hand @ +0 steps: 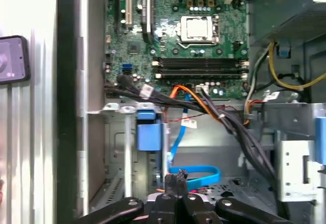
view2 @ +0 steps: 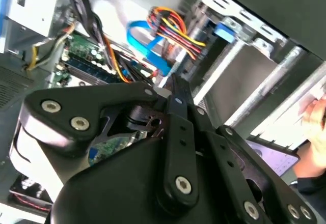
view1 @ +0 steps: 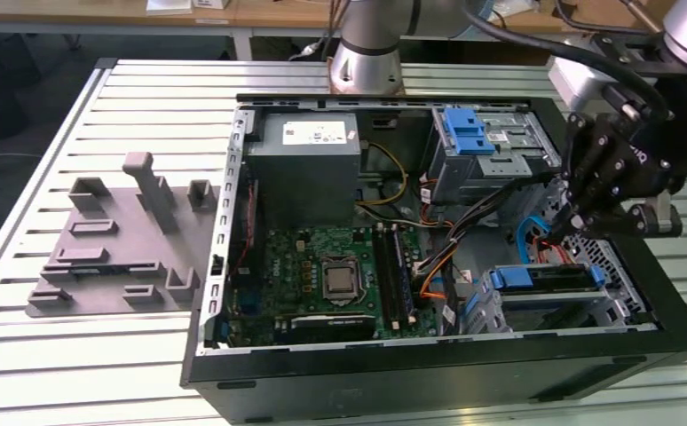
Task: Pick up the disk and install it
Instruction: 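Insert the second disk wire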
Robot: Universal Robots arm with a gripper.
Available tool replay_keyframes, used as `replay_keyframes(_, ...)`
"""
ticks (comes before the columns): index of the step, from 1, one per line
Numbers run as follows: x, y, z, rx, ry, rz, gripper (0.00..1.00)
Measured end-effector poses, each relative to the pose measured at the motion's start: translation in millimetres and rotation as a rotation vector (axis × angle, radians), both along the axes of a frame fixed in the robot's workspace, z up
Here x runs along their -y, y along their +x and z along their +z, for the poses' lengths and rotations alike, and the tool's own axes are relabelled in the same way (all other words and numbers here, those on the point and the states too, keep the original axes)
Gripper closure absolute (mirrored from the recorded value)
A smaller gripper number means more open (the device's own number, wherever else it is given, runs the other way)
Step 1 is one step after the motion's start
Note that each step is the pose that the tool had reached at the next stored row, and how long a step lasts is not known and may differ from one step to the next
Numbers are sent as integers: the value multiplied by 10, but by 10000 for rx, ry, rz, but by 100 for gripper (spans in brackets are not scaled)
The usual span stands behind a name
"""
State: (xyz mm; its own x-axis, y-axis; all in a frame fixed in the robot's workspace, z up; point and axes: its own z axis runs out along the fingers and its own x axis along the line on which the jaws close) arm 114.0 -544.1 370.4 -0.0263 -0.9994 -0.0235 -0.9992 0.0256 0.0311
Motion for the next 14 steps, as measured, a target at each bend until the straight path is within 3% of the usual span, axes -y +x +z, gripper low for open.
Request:
replay_keyframes(2, -58, 0, 0, 0, -8, 0, 89)
replay_keyframes(3, -74, -2, -2, 0, -7, 0, 83)
replay_keyframes(8, -83, -14, -28, 1, -148, 0, 81)
replay_keyframes(9, -85, -14, -38, 1, -180, 2, 75)
replay_keyframes(14, -90, -15, -101, 1, -208, 0, 75)
